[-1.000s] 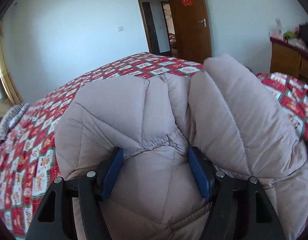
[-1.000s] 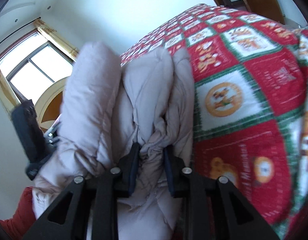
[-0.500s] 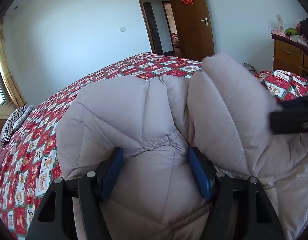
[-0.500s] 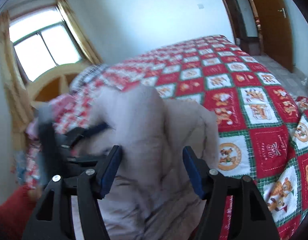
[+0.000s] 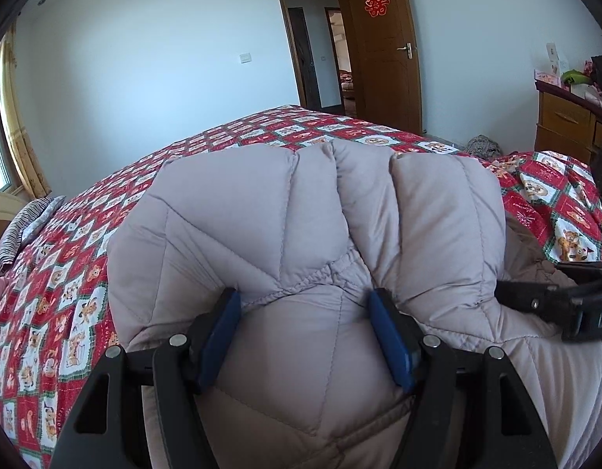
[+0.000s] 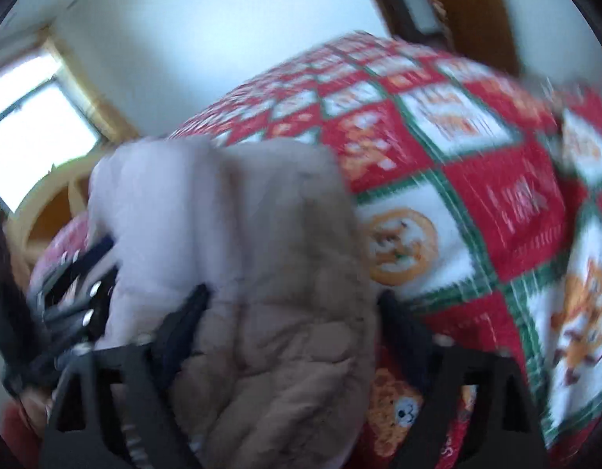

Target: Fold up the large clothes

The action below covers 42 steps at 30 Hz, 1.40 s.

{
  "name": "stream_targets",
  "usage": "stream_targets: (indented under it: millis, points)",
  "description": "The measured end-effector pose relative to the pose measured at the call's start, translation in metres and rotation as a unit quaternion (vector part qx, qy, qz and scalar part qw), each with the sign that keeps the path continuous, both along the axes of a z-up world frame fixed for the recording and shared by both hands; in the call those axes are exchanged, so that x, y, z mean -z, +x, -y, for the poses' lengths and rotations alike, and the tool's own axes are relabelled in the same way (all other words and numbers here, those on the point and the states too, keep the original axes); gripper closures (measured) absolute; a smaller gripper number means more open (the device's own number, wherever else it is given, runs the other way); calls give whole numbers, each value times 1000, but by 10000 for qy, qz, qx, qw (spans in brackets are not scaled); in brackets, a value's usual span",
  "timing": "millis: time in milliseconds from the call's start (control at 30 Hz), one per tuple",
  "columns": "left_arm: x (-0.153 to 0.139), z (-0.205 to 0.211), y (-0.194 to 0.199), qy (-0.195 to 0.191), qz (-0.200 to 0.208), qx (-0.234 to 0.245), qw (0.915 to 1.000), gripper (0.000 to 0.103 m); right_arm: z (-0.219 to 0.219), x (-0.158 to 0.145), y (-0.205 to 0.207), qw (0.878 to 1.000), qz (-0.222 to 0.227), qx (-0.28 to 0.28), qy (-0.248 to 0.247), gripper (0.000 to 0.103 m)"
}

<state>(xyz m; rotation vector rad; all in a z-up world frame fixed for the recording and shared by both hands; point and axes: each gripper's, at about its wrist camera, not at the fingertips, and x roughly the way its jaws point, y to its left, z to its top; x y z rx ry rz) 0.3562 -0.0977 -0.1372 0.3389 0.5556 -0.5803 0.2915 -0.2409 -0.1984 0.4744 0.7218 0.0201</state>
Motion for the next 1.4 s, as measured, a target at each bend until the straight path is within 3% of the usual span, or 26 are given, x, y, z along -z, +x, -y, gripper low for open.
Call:
stream_targets:
  millis: [67,167,400,600,1300,1400]
  points:
    - [0,0,1,-22,-20,-17,10000,34,-1,-2,0,10000,-16,-47,38,36]
    - [1,1,1,-40,-24,-27,10000,34,4,2,1,9981,-50,-236,568,37]
    - [2,-2,7,-138,-107,-180,9997,34,-1,11,18,9949,-187,-662,744,36]
    - [3,-1,6,-68,-89,-223,9997,34,-7,11,24,9954,-297,-783,459,37]
    - [-1,-1,1,10,30,-276,9996,34,-2,14,22,9962,-224,-659,532,38]
    - [-13,-18,1,-274,-155,-338,9989,34,-2,14,22,9962,-220,-696,485,39]
